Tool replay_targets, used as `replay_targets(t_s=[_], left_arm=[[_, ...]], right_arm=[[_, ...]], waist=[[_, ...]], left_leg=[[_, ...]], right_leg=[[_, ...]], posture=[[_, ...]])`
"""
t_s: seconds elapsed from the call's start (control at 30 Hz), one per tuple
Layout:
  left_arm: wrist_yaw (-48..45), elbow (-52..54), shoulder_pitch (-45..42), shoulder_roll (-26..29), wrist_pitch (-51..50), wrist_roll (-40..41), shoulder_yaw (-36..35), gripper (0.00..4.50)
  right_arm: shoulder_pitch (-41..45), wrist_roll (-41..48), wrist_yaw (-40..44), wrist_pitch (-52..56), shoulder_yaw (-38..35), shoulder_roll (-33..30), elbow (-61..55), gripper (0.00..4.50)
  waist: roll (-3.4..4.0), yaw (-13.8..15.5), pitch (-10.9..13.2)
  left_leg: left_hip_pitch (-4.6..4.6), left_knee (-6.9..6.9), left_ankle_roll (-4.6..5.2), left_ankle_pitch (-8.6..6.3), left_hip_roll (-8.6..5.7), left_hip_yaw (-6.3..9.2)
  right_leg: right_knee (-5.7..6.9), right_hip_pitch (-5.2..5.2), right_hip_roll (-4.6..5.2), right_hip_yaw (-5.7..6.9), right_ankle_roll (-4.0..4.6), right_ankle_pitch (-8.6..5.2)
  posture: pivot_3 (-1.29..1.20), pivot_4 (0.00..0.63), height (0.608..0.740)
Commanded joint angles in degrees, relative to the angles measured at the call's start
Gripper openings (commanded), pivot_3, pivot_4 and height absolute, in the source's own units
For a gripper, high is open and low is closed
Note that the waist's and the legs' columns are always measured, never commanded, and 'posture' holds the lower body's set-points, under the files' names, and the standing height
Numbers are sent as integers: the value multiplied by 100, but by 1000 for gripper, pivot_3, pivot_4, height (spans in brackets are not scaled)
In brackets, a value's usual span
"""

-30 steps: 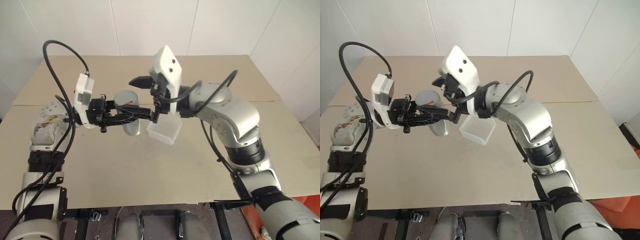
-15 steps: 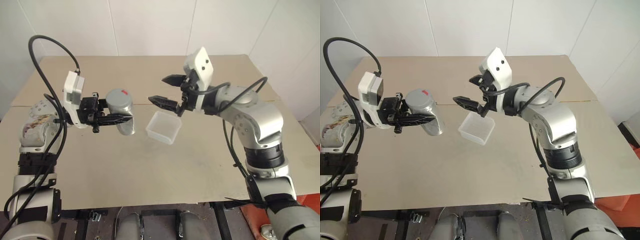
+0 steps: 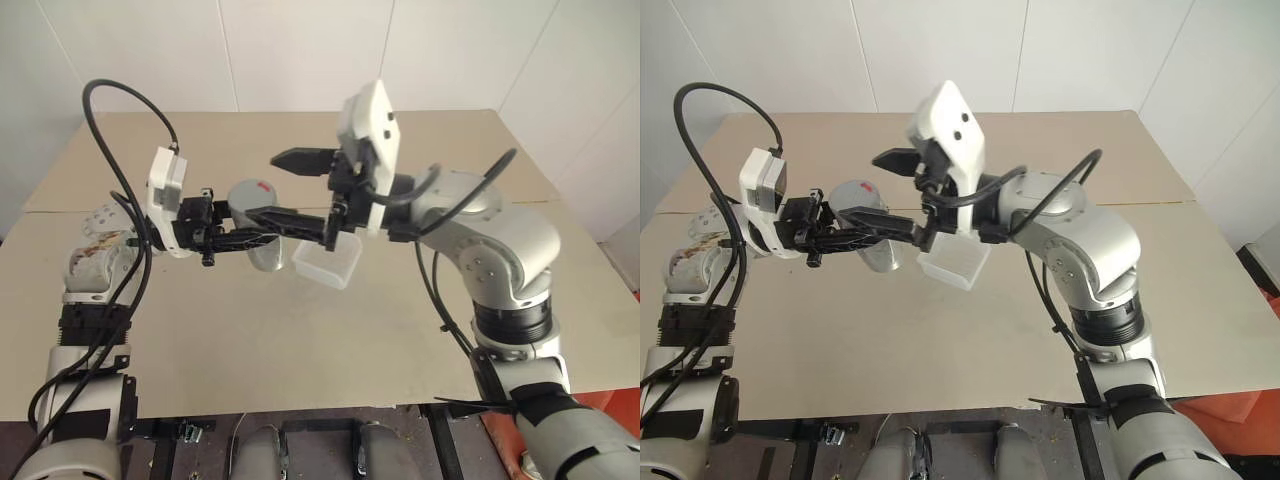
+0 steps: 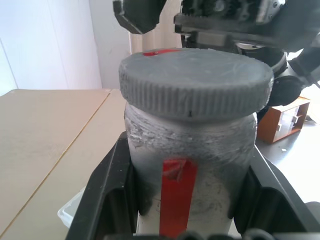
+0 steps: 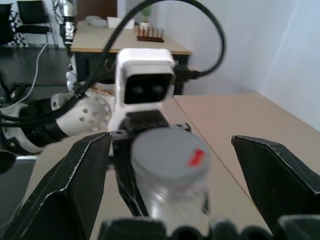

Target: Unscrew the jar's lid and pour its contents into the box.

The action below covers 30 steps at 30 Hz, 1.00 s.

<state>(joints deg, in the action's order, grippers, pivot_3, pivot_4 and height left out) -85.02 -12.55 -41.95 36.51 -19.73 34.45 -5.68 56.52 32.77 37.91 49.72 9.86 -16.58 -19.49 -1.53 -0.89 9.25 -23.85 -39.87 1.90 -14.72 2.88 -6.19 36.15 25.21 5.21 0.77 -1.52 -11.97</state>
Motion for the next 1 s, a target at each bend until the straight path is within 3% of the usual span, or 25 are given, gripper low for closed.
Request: replay_targets(t_s=[0.03, 0.33, 1.0], left_arm=[[-31, 34, -168, -15, 102, 31, -37, 1948], [-40, 100, -130, 18, 70, 31, -82, 1948], [-37, 182, 3, 119, 71, 66, -139, 1948]], right_arm=[[305, -354, -268, -110, 301, 184, 133, 4471], [423, -872, -562, -236, 429, 550, 587, 4471], [-90, -627, -216, -110, -84, -330, 60, 4471]], waist=[[0, -2, 0], [0, 4, 0], [0, 5, 0]], left_leg=[[0, 0, 0, 0, 0, 0], [-1, 0, 0, 0, -1, 0], [0, 0, 0, 0, 0, 1]], right_leg=[[1, 0, 0, 0, 0, 0], [3, -2, 2, 1, 0, 0], [-1, -1, 1, 2, 0, 0]], posture=[[0, 150, 740], [0, 150, 740], [0, 150, 740]])
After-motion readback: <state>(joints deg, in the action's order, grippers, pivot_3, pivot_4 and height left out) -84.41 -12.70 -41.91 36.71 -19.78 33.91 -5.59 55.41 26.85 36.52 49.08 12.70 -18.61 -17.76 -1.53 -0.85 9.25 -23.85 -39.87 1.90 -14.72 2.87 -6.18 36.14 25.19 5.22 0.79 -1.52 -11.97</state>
